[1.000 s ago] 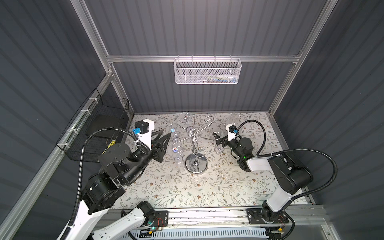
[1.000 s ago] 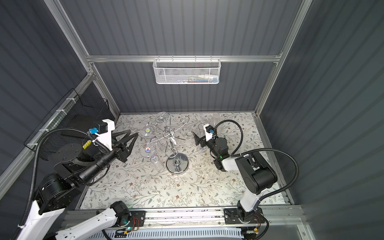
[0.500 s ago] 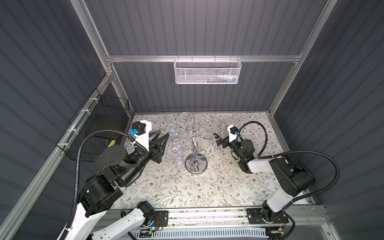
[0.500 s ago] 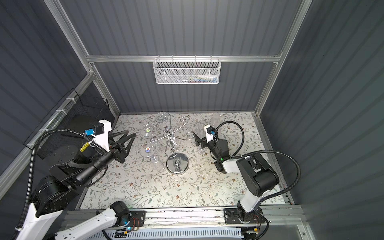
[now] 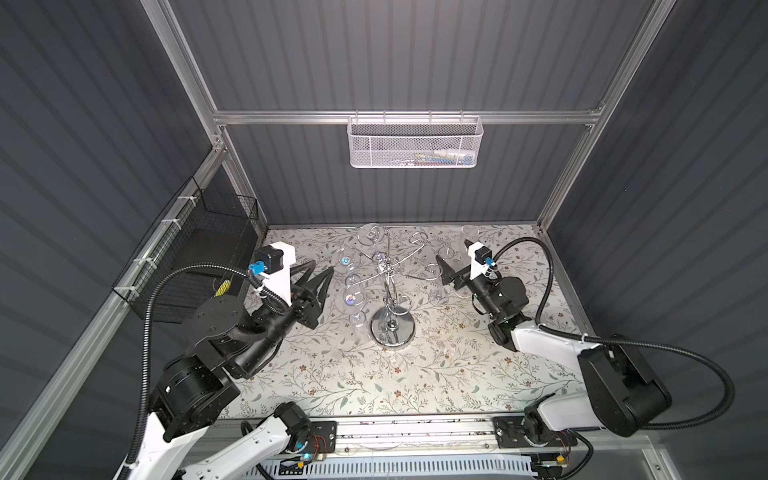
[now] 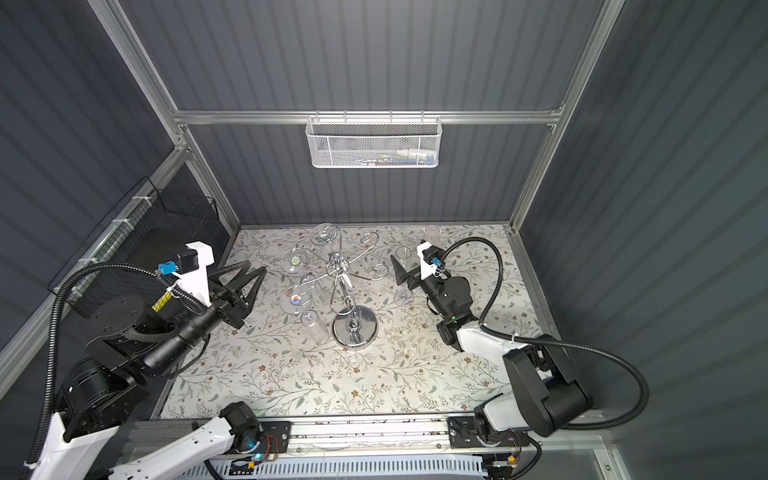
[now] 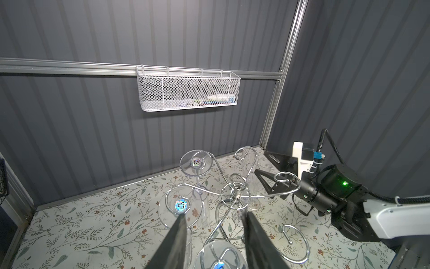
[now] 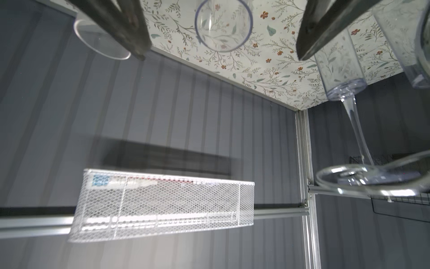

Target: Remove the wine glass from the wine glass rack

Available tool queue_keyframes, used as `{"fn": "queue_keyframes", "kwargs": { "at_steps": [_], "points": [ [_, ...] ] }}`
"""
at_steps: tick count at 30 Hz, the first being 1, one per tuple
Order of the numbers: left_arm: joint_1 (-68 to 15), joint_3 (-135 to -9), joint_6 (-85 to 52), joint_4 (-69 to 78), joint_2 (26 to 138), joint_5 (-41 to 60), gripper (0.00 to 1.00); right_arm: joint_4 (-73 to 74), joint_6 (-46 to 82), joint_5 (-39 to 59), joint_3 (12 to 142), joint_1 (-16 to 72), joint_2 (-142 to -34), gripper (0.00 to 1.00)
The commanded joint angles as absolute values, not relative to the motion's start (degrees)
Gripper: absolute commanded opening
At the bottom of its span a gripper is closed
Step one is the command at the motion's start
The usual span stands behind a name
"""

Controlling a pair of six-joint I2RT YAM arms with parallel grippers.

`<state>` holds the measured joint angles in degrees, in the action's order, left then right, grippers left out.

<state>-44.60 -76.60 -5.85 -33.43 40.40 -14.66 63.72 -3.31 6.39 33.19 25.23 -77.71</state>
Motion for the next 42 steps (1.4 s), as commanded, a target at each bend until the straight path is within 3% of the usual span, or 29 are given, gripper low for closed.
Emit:
{"fn": "queue_keyframes", "kwargs": {
  "at_steps": [1,8,12,17,24,31,42],
  "points": [
    [-44.8,-76.9,-6.6,-33.6,39.2,-15.7,0.42,54.9,-3.6,2.5,35.7,25.5,-71.0,0.99],
    [-44.8,-77.7,-7.2,-38.6,36.5,-18.8,0.43,30.1,-2.9,-7.2,42.0,25.5,-52.4,0.99],
    [-44.8,-77.0,-7.7,-40.4,34.7,-19.9,0.44,24.2,9.4,-14.4,41.6,24.2,-43.0,0.99],
    [-44.8,-76.5,-12.3,-45.3,34.3,-19.3,0.48,13.3,16.3,-4.2,42.4,23.2,-33.9,0.99],
    [-44.8,-72.2,-24.4,-51.2,34.1,-12.6,0.56,-10.4,22.6,-1.9,48.9,23.2,-31.9,0.99],
    [-44.8,-62.1,-43.6,-46.1,29.1,-6.7,0.57,-16.3,33.8,3.0,45.8,23.2,-29.5,0.99],
    [-44.8,-46.6,-65.6,-29.3,17.3,-4.5,0.57,-17.8,38.2,7.6,44.0,23.2,-30.7,0.99]
  ]
}}
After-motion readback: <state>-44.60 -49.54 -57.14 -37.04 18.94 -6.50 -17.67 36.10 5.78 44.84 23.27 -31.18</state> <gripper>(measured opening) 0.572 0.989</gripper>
